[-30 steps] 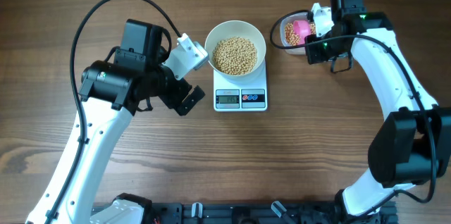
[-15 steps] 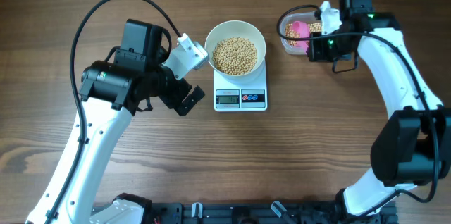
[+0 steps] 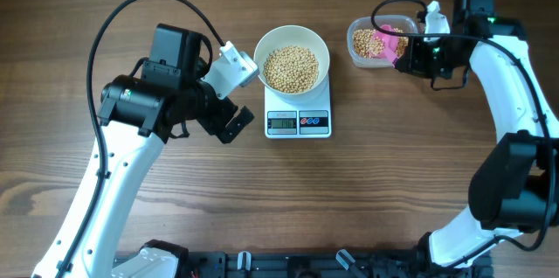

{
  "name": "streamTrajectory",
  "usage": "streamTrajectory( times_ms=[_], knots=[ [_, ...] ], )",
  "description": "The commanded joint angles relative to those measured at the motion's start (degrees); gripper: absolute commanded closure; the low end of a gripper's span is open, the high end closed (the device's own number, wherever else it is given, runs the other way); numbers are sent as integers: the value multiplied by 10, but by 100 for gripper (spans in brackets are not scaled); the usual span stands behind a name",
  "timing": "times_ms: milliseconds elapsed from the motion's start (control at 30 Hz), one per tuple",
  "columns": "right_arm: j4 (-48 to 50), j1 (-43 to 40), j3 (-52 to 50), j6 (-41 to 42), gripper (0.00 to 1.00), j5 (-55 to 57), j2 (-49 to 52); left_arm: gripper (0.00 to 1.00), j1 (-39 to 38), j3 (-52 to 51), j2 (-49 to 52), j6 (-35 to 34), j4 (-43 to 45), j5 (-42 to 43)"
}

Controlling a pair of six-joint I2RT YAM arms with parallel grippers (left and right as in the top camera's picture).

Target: Scoop item into bowl and weigh 150g on scale

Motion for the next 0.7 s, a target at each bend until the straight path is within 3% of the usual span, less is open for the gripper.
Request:
streamTrajectory(
  times_ms=[0,200,667],
  knots=[
    [0,-8,-2,7,96,-20,1,0,1,-1,-7,9,0,5],
    [0,-9,-2,6,96,-23,-24,0,1,-1,-7,9,0,5],
    [3,-29,-2,6,96,-156,-27,0,1,-1,-7,9,0,5]
  ],
)
